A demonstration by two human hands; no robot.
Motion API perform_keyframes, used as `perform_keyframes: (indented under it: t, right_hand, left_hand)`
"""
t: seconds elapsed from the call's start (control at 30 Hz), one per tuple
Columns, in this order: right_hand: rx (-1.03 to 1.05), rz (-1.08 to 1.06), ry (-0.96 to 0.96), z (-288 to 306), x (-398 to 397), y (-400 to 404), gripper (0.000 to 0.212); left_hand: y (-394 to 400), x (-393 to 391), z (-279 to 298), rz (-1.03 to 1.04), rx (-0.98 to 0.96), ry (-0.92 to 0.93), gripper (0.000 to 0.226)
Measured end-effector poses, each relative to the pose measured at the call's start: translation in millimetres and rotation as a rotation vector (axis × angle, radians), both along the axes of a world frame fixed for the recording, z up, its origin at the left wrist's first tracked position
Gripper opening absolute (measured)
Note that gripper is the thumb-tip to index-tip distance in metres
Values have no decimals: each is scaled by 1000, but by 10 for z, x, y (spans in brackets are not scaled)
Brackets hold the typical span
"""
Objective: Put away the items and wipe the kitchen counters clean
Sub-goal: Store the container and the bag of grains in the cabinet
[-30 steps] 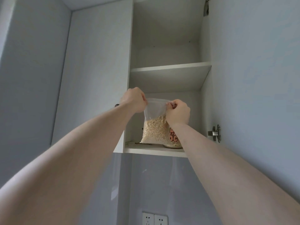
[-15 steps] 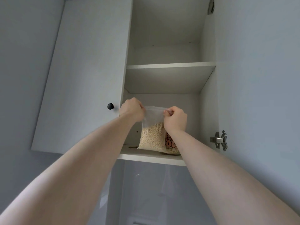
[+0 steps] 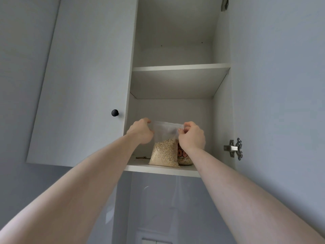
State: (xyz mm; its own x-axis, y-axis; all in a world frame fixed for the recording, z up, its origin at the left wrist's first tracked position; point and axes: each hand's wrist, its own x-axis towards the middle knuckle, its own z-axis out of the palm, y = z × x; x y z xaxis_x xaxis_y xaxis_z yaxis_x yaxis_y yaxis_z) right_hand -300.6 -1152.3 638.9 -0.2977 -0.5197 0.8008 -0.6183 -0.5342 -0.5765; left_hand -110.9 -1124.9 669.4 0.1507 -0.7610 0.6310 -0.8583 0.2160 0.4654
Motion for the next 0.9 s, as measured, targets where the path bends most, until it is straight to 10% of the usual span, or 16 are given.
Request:
perform_keyframes:
  t: [0.47,0.9]
  right_hand:
    - [-114,146,83,-591,5,520,40]
    - [33,516,191,-2493,-13,1526,39]
  left_hand:
    - [864,-12,-656,-39,-98,-295,41]
    - [1930,141,-2631,-190,-58,-191,26]
